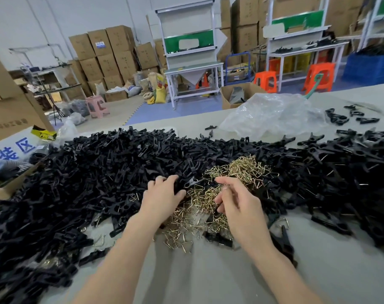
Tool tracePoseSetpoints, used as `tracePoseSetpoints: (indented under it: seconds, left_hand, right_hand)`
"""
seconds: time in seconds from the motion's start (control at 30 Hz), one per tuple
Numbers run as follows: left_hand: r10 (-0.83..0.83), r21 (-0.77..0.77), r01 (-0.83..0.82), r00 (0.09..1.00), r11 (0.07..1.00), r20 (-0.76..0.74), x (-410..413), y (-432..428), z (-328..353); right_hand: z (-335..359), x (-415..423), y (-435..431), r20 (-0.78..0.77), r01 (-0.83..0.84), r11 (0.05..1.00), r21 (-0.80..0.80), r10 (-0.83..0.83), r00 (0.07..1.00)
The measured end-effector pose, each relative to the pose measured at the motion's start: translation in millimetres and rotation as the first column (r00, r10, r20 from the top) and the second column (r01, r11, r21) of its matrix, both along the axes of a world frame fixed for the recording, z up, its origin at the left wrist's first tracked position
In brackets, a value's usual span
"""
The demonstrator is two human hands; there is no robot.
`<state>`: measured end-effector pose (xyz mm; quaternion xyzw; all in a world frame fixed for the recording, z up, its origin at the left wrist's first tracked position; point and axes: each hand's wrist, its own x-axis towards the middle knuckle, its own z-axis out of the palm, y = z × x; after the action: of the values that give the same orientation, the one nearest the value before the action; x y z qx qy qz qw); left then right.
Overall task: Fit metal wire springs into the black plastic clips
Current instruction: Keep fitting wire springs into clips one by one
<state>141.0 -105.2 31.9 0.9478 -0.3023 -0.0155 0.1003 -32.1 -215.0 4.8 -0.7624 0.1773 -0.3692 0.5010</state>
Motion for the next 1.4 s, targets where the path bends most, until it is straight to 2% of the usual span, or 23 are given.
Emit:
tracePoseSetpoints:
  seconds: [0.07, 0.2, 0.33, 0.4, 0.47, 0.63, 0.8, 0.9, 0.97, 1.03, 1.1, 1.3, 1.4]
  left_hand:
    - [-0.033, 0.034, 0.033, 0.999, 0.999, -0.016, 6.8, -4.4, 8.4]
    - [-0.111, -0.023, 0.112, 0.992, 0.993, 0.057, 5.9, 0.5, 6.1]
    - [-0.027, -0.360, 0.028, 1.000, 0.932, 0.010, 9.3, 17.2, 8.1]
    - [0.023, -0.548, -0.052, 0.998, 0.835, -0.059, 10.7, 25.9, 12.5]
    - [0.054, -0.671, -0.112, 0.993, 0.733, -0.107, 8.7, 33.8, 16.5]
    - [0.022, -0.766, -0.101, 0.993, 0.635, -0.112, -13.2, 46.0, 8.9]
    - [0.052, -0.790, 0.032, 0.995, 0.613, 0.080, -55.9, 50.9, -14.1]
    - [0.010, -0.798, 0.096, 0.992, 0.594, 0.127, -74.6, 46.6, -17.3]
    - [-0.042, -0.770, 0.182, 0.979, 0.612, 0.198, -84.4, 43.1, -15.2]
    - [-0.108, -0.720, 0.255, 0.964, 0.645, 0.245, -91.4, 38.2, -15.7]
    - [-0.143, -0.692, 0.279, 0.958, 0.666, 0.248, -96.4, 34.6, -17.7]
    - [-0.105, -0.699, 0.241, 0.967, 0.673, 0.233, -95.5, 34.5, -18.3]
    - [-0.072, -0.766, 0.125, 0.992, 0.631, 0.103, -93.1, 36.4, -19.0]
  right_hand:
    - [-1.6, 0.5, -0.2, -0.011, 0.004, 1.000, -0.020, -0.004, 1.000]
    - [-3.3, 0.0, -1.7, -0.020, 0.015, 0.999, -0.049, -0.016, 1.000]
    - [-1.1, -1.1, -1.2, -0.025, 0.033, 0.989, -0.142, -0.037, 0.999]
    - [0.5, -2.7, 1.4, -0.034, 0.014, 0.978, -0.209, -0.021, 0.999]
    - [1.8, -3.5, 5.5, -0.040, -0.007, 0.965, -0.263, -0.004, 0.999]
    - [2.6, -4.4, 11.3, -0.066, -0.009, 0.943, -0.333, -0.014, 0.998]
    - [1.8, -3.5, 14.2, -0.091, -0.035, 0.928, -0.372, 0.001, 0.996]
    - [2.4, -1.3, 18.1, -0.076, -0.096, 0.964, -0.247, 0.080, 0.994]
    - [4.2, 0.6, 23.0, -0.084, -0.191, 0.982, -0.013, 0.189, 0.978]
    - [6.9, 3.7, 27.0, -0.037, -0.314, 0.914, 0.259, 0.334, 0.942]
    - [8.4, 5.5, 27.9, 0.078, -0.383, 0.832, 0.400, 0.386, 0.919]
    - [14.8, 7.6, 23.0, 0.244, -0.340, 0.732, 0.590, 0.239, 0.940]
    - [14.7, 5.3, 13.8, 0.325, -0.349, 0.663, 0.662, 0.165, 0.931]
